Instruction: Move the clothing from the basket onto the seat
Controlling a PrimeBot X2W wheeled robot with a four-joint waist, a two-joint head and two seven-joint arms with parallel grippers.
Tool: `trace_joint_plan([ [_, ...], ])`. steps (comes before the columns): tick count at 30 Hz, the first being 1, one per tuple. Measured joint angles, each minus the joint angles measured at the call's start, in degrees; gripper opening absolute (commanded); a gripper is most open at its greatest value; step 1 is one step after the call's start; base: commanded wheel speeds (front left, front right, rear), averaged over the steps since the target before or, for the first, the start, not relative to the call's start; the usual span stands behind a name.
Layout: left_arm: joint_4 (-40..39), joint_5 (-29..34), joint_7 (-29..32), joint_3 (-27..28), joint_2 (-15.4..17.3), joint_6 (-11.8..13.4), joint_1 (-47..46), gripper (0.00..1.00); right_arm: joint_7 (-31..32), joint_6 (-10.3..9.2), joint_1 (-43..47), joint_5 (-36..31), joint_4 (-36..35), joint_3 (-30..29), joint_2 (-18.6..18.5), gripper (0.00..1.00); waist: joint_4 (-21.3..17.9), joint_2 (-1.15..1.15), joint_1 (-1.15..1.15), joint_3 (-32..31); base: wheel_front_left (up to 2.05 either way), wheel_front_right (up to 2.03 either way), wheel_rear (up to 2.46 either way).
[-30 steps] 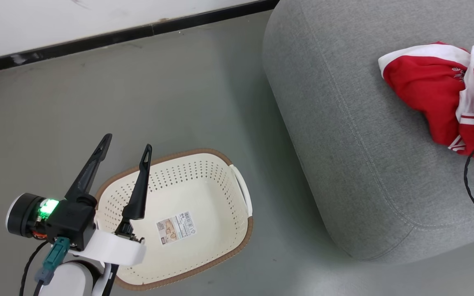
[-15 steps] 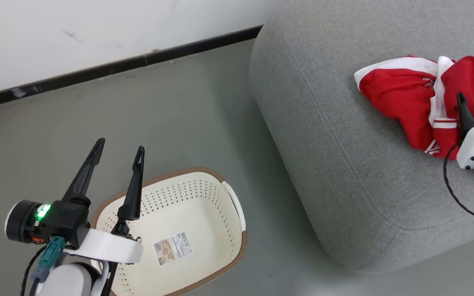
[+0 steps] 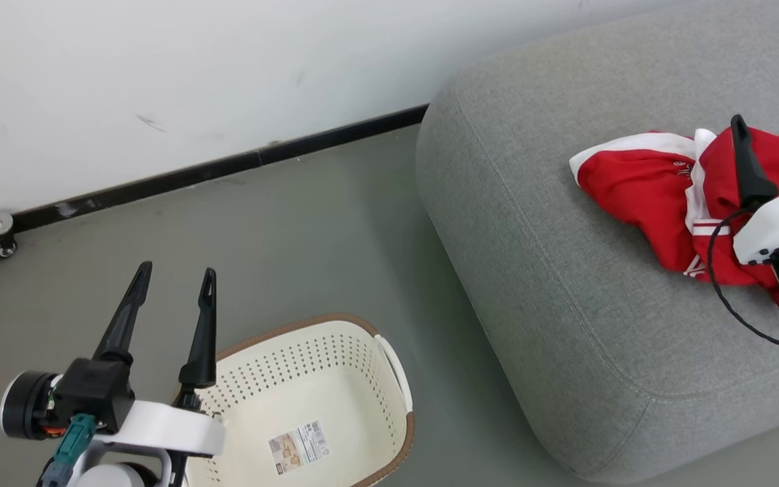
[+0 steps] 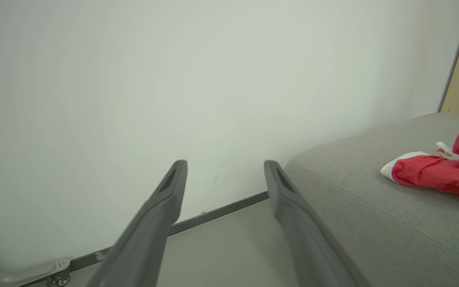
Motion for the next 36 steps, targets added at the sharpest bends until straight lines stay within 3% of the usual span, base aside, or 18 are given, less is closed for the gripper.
trace_joint_plan([
  [8, -0.8, -0.5, 0.0, 1.8, -0.8, 1.2, 3.6, 1.00, -3.4, 0.00, 3.1, 1.6, -6.6, -0.1, -1.2, 1.00, 1.9, 0.00, 0.00, -3.4, 0.00, 0.00, 0.00],
  [18, -1.6, -0.5, 0.0, 1.8, -2.3, 2.3, 7.2, 1.00, -4.2, 0.00, 9.5, 2.1, -13.8, 0.3, 1.1, 1.00, 4.9, 0.00, 0.00, -7.0, 0.00, 0.00, 0.00],
  [26, -0.8, -0.5, 0.0, 1.3, -3.1, 2.3, 8.5, 1.00, -4.6, 0.00, 15.4, 2.7, -17.9, 1.2, 6.8, 1.00, 7.1, 0.00, 0.00, -8.8, 0.00, 0.00, 0.00],
  [36, 0.3, -0.5, 0.0, 0.1, -4.0, 2.3, 10.2, 1.00, -4.6, 0.00, 23.2, 1.9, -22.4, 0.2, 10.3, 1.00, 10.0, 0.00, 0.00, -10.2, 0.00, 0.00, 0.00],
])
